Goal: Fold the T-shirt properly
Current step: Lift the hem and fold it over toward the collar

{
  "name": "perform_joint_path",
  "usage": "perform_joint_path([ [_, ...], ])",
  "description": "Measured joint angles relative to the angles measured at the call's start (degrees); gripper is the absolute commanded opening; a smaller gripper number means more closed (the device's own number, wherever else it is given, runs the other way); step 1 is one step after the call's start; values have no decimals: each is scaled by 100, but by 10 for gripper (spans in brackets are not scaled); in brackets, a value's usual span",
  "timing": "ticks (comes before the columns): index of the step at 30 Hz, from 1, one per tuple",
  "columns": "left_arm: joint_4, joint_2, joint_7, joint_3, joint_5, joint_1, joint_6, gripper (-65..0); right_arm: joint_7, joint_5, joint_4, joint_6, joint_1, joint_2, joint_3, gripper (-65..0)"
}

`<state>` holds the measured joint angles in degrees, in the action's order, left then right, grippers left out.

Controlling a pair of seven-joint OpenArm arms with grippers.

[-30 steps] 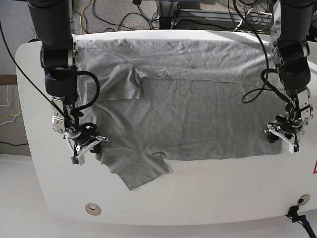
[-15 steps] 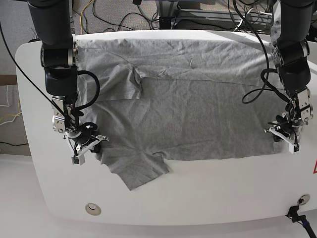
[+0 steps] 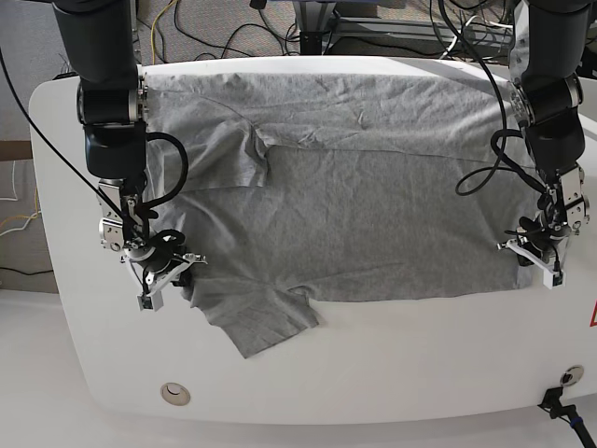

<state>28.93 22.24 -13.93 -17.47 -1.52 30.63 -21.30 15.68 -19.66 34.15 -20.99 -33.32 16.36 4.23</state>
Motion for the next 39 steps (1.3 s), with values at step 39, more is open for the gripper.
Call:
perform_joint_path([
  [39,4889,13,-925,-579,-966,-2942,-22,-650,1998,-50,5123,-46,2977,688,-1088,-650],
])
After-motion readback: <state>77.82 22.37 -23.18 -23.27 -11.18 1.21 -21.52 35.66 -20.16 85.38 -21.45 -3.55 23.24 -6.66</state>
